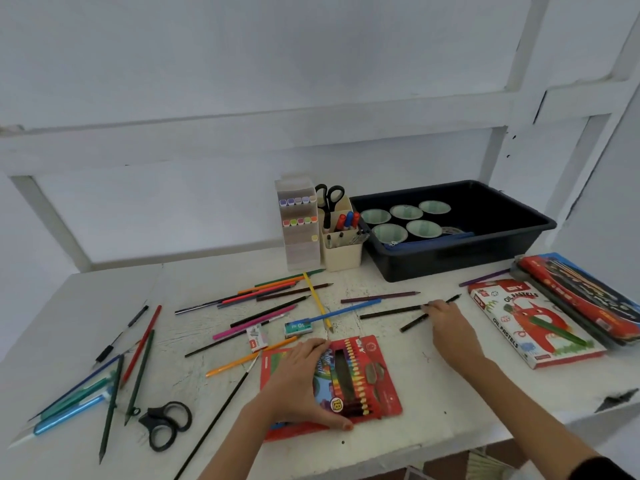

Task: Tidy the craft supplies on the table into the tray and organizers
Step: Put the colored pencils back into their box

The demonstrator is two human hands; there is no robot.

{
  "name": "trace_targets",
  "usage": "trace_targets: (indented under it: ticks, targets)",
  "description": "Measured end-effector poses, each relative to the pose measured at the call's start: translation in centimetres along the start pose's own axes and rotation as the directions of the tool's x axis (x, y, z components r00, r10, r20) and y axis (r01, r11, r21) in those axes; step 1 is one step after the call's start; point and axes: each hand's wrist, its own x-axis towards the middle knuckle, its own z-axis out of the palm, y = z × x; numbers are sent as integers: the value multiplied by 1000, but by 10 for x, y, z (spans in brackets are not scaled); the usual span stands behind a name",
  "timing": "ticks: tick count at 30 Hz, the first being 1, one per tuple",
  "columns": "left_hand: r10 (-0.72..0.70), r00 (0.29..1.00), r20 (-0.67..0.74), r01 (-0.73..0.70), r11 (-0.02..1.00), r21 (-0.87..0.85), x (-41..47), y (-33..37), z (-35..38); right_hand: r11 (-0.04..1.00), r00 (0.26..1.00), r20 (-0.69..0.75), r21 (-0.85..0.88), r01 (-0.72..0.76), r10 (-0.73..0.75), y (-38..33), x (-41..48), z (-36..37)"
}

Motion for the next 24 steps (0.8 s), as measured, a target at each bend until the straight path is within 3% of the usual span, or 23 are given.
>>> trace_targets:
  ticks: [3, 7, 15, 18, 24]
  targets:
    - [-13, 1000, 9, 13, 1000, -3, -1, 3, -1, 987, 992, 69, -117, 115, -107, 8, 9, -1]
    - [-30, 1000, 6, 30, 999, -11, 0, 4, -2, 937, 952, 41, -167, 307, -304, 2, 9, -3]
    - [-40, 999, -14, 40, 999, -20, 0, 4, -1, 751, 760, 11, -138, 645, -650, -46, -17, 9]
    - [-44, 999, -23, 43, 998, -39, -3, 2, -2, 769, 776, 0, -132, 626, -631, -55, -15, 13]
    - [-62, 997, -37, 60, 997, -45, -6, 1, -5, 901, 907, -49, -149, 408, -419, -31, -6, -5]
